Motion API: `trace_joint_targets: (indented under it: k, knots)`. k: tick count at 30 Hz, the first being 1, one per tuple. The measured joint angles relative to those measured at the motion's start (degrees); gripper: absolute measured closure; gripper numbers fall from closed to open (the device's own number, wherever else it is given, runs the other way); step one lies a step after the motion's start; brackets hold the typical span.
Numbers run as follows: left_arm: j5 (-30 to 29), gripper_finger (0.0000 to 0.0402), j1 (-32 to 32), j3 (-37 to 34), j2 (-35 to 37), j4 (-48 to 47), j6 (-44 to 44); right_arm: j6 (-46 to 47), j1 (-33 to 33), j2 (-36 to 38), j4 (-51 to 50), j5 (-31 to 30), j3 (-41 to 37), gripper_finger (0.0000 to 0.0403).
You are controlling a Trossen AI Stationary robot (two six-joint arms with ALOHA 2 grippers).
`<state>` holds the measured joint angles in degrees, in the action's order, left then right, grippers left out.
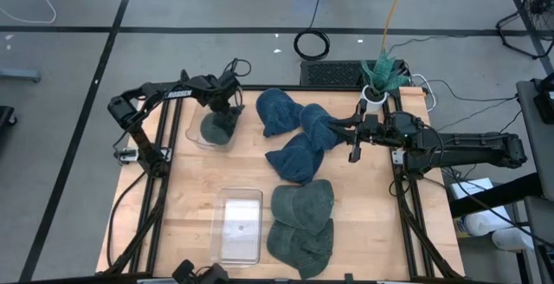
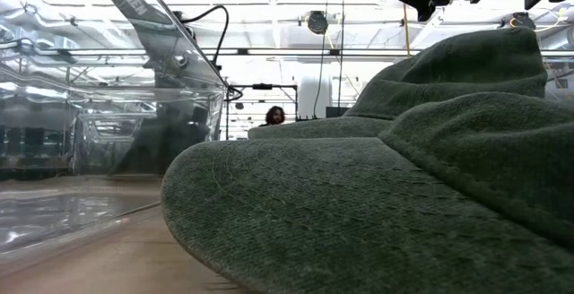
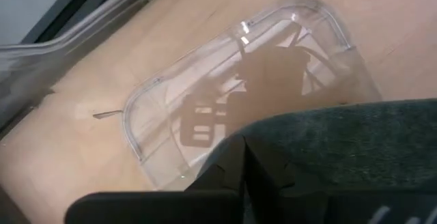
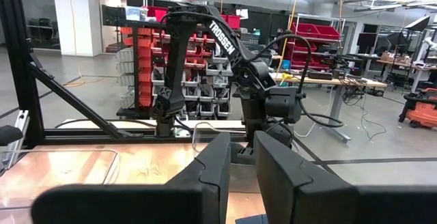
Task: Pick & Place hat
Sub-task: Put the top green cap into the top transparent bin
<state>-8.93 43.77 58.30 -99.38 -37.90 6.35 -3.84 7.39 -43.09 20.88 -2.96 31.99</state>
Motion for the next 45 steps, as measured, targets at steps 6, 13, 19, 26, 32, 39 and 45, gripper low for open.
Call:
trace_joint_targets:
  k: [6, 13, 19, 26, 32, 39, 45]
  knots:
    - [-4.75, 0.0397, -0.07, -0.12, 6.64, -0.59, 0.0, -0.02, 0.01, 0.0, 0.01, 0.0, 0.0, 0.0348]
    - [0.45, 0.0398, -0.95, 0.07, 20.38, -7.25, 3.86, -0.02, 0.01, 0.0, -0.15, 0.0, 0.0, 0.0348]
    - [7.14, 0.0396, -6.14, -0.52, 26.28, -18.43, 13.18, -0.02, -0.01, 0.0, 0.14, 0.0, 0.0, 0.0348]
    - [6.81, 0.0393, -14.43, -12.74, 24.59, -4.97, 19.46, 0.13, -0.01, 0.0, 0.35, -0.13, 0.0, 0.0348]
    - [5.8, 0.039, -15.2, -19.35, 20.9, 0.07, 24.33, 0.08, 0.0, -0.02, 0.32, -0.22, 0.0, 0.0348]
    - [7.36, 0.0397, -14.19, -18.0, 20.04, 2.37, 21.17, 0.02, 0.03, 0.0, 0.72, -0.22, 0.0, 0.0348]
    - [5.69, 0.0385, -14.3, -11.35, 21.75, -0.69, 18.63, -0.02, 0.03, 0.0, 0.42, -0.22, 0.0, 0.0348]
